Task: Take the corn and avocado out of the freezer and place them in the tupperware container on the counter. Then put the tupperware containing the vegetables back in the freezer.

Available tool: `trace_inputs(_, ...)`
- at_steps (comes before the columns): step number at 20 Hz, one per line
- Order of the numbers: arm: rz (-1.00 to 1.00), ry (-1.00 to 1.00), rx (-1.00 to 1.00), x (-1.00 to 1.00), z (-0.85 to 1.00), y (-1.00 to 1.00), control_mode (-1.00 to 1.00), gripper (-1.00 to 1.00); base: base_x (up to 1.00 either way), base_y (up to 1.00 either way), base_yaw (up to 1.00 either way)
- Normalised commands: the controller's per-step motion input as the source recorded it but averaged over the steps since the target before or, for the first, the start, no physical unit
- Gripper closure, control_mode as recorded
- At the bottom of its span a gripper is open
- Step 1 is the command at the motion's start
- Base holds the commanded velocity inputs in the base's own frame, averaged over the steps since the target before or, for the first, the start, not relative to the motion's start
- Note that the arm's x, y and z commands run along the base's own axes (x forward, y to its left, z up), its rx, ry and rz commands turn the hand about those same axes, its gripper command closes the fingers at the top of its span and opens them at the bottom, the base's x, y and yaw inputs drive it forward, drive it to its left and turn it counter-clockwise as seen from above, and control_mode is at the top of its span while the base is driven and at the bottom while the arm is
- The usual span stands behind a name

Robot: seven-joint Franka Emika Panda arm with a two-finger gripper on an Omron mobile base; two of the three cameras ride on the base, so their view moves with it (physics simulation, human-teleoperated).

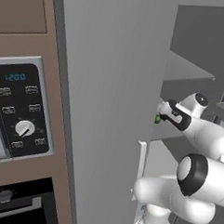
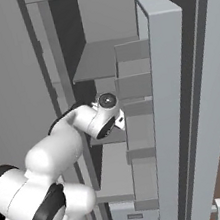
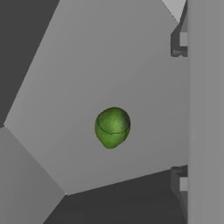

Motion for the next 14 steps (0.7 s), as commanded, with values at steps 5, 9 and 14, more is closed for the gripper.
trace_inputs(5,0.02,0.00,0.02,0.24,-0.09,0.00,-1.00,-1.00,0.00,0.00,0.00)
trace_inputs(9,0.01,0.00,0.02,0.17,-0.05,0.00,-1.00,-1.00,0.00,0.00,0.00)
trace_inputs(14,0.02,0.00,0.02,0.24,-0.13,0.00,-1.00,-1.00,0.00,0.00,0.00)
